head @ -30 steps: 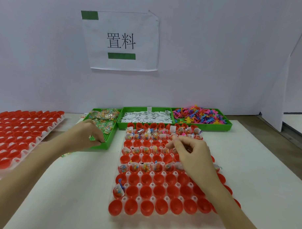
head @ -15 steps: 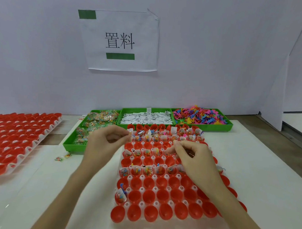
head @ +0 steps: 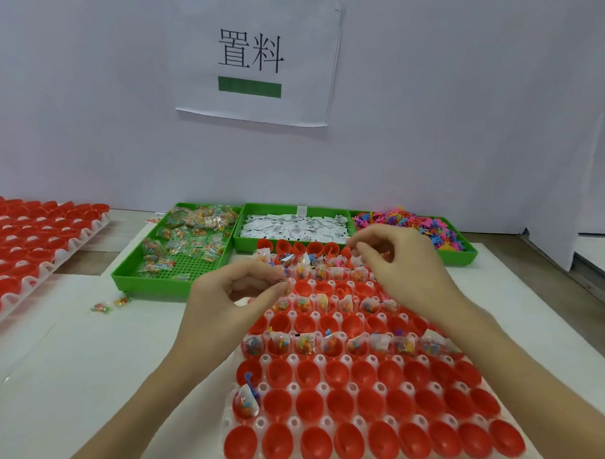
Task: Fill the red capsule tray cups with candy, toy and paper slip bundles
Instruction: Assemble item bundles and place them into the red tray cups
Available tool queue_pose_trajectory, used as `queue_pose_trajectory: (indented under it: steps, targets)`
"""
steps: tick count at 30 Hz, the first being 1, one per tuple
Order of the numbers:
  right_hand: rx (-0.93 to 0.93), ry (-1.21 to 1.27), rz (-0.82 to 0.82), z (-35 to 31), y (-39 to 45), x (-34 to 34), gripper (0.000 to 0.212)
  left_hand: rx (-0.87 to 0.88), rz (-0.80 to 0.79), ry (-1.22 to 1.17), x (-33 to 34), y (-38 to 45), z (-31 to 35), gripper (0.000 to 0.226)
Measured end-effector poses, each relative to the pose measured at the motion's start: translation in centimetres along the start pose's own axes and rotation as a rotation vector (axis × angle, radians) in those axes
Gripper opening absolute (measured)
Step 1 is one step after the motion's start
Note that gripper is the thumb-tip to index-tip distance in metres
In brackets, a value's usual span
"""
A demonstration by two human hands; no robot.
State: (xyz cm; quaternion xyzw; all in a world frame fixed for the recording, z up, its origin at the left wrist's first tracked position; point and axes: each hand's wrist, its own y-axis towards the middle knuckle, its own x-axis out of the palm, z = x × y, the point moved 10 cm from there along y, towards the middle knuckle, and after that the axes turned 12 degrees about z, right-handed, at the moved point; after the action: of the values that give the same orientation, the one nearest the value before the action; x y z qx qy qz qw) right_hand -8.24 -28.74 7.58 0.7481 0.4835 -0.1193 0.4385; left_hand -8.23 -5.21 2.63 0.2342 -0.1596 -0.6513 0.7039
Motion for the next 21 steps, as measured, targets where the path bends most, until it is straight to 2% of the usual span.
queue_pose_trajectory:
  steps: [5,11,15,21]
  targets:
    - [-0.014,-0.234,-0.22,2.4,8.3,6.0,0.02,0.004,-0.007,0.006,0.2,-0.1,-0.1,0.014]
    - [-0.074,-0.41,-0.449,5.4,10.9,12.4,0.021,-0.039,0.033,-0.028,-0.9,0.3,-0.2,0.017]
    - [-0.107,-0.482,-0.48,5.9,11.5,13.7,0.017,-0.068,0.039,-0.046,-0.9,0.5,-0.3,0.015]
    - [-0.123,-0.508,-0.41,6.6,11.5,13.2,0.012,-0.114,0.01,-0.044,-0.8,0.5,-0.5,0.014]
